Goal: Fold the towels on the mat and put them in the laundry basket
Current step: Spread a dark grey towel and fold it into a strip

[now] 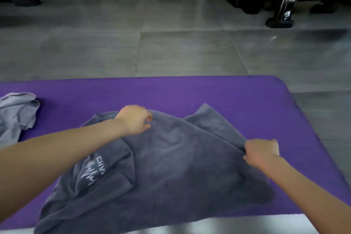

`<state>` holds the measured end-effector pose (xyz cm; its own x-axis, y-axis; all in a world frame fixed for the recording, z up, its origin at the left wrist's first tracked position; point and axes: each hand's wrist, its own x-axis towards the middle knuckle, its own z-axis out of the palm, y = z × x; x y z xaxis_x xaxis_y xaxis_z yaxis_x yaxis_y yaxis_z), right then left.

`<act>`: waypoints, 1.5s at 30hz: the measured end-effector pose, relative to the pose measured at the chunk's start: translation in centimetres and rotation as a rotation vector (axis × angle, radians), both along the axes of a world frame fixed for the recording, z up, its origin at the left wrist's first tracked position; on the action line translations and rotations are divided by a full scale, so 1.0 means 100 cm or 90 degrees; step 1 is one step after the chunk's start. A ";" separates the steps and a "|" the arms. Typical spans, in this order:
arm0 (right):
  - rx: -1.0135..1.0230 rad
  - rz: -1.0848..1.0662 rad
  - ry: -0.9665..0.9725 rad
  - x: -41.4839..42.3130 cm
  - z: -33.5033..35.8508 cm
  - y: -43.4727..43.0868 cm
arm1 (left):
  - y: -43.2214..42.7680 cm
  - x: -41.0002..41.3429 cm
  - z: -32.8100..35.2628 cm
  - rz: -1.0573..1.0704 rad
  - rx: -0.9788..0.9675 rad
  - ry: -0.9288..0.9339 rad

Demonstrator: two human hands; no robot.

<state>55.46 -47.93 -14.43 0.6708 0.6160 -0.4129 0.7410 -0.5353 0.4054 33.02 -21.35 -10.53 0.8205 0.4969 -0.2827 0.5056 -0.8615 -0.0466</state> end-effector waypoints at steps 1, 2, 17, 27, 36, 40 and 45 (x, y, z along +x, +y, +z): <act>0.073 0.024 -0.029 0.006 -0.004 0.009 | -0.002 0.011 -0.007 0.016 -0.001 -0.005; 0.135 0.040 -0.047 0.011 -0.009 0.018 | -0.004 0.020 -0.014 0.031 -0.001 -0.008; 0.566 0.038 0.061 0.010 -0.081 0.095 | -0.008 0.042 -0.079 0.257 -0.148 -0.334; 0.396 0.349 0.222 -0.037 -0.043 0.000 | -0.021 0.065 -0.088 0.036 -0.260 -0.116; 0.274 0.386 0.253 -0.029 -0.047 0.065 | -0.004 0.079 -0.088 -0.308 -0.096 0.036; 0.251 0.452 0.218 -0.090 -0.066 0.069 | 0.012 0.055 -0.097 -0.329 -0.017 -0.030; 0.173 0.379 0.168 -0.132 -0.087 0.085 | 0.043 0.046 -0.101 -0.062 0.039 0.015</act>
